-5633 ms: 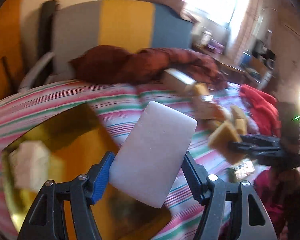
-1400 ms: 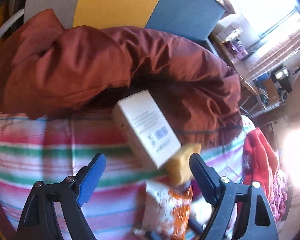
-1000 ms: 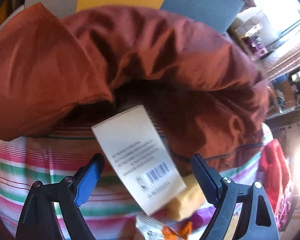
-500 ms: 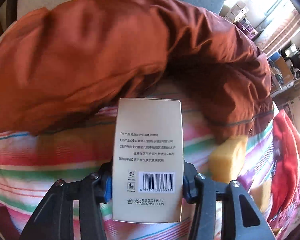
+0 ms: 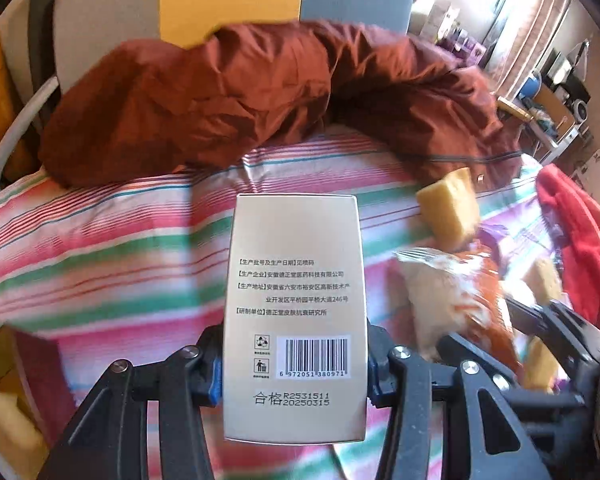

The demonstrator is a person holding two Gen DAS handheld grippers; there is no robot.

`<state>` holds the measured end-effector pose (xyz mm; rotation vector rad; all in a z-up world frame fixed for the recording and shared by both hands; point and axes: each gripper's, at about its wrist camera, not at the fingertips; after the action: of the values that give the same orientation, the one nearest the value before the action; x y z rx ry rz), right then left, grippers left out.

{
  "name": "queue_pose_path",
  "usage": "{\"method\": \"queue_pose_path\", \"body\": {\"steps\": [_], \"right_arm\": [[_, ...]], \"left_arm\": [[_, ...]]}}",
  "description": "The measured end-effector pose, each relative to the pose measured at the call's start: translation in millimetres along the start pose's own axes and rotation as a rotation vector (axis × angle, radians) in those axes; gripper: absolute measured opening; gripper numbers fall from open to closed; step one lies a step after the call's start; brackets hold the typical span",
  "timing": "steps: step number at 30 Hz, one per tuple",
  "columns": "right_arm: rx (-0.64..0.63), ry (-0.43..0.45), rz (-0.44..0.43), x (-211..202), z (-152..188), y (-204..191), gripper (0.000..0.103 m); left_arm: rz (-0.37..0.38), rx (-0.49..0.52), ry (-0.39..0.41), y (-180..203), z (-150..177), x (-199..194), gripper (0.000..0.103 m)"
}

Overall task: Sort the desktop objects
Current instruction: 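Carry the white box and orange bag to the gold tray and release them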

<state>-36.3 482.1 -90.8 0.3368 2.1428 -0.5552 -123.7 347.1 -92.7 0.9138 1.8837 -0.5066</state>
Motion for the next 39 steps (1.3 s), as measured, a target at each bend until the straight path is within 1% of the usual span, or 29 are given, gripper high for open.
{"method": "queue_pose_path", "body": {"steps": [1, 2, 3, 6, 9, 14, 18, 21, 24, 29, 33, 35, 36, 38, 39], "right_arm": [[-0.001, -0.001, -0.008, -0.7, 0.7, -1.5, 0.060], [-0.004, -0.001, -0.015, -0.9, 1.1, -3.9, 0.059], [-0.008, 0.000, -0.027, -2.8, 1.7, -6.6, 0.058], [-0.028, 0.009, -0.058, -7.2, 3.4, -17.4, 0.056], [-0.058, 0.020, -0.083, -15.1, 7.8, -29.5, 0.055], [-0.092, 0.017, -0.138, -26.8, 16.3, -49.4, 0.054], [-0.108, 0.026, -0.179, -38.4, 21.5, -63.2, 0.054], [-0.121, 0.027, -0.212, -49.2, 27.8, -77.3, 0.054], [-0.145, 0.025, -0.250, -60.1, 37.2, -94.9, 0.054], [-0.194, 0.012, -0.323, -76.2, 58.8, -132.4, 0.054], [-0.224, -0.001, -0.385, -84.8, 72.4, -167.5, 0.054], [-0.226, -0.010, -0.419, -86.1, 75.5, -187.0, 0.054], [-0.224, -0.020, -0.441, -85.4, 76.3, -199.4, 0.054], [-0.212, -0.036, -0.487, -82.7, 77.3, -224.9, 0.054], [-0.193, -0.047, -0.515, -80.0, 77.5, -239.3, 0.056]], "left_arm": [[-0.002, -0.009, 0.020, -1.0, 6.2, -11.8, 0.050], [-0.004, -0.014, 0.030, -3.4, -5.2, -18.0, 0.050], [-0.003, -0.019, 0.041, -6.1, -5.7, -23.9, 0.050], [-0.004, -0.044, 0.067, -12.4, 3.4, -44.1, 0.050], [-0.013, -0.076, 0.098, -23.7, 25.7, -68.5, 0.050], [-0.057, -0.105, 0.152, -37.6, 65.3, -114.9, 0.050], [-0.130, -0.133, 0.181, -54.7, 103.4, -144.4, 0.050], [-0.175, -0.188, 0.185, -76.9, 137.0, -163.8, 0.050], [-0.221, -0.264, 0.181, -102.7, 172.6, -182.1, 0.050], [-0.306, -0.375, 0.145, -139.6, 231.1, -203.3, 0.050], [-0.355, -0.419, 0.130, -156.9, 259.0, -208.5, 0.051], [-0.352, -0.437, 0.117, -165.7, 268.6, -206.8, 0.051], [-0.350, -0.443, 0.112, -169.0, 271.7, -205.5, 0.055], [-0.372, -0.460, 0.096, -174.3, 280.5, -202.3, 0.061], [-0.366, -0.471, 0.095, -176.1, 284.2, -201.3, 0.064]]}}
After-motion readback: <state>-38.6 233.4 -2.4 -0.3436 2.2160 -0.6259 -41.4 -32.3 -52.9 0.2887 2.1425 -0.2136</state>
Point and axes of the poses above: each gripper's, at about its wrist camera, not at the fingertips, and x roughly the way its jaws point, y to its right, z to its underside, and after that the axes turned 14 degrees about x, right-handed
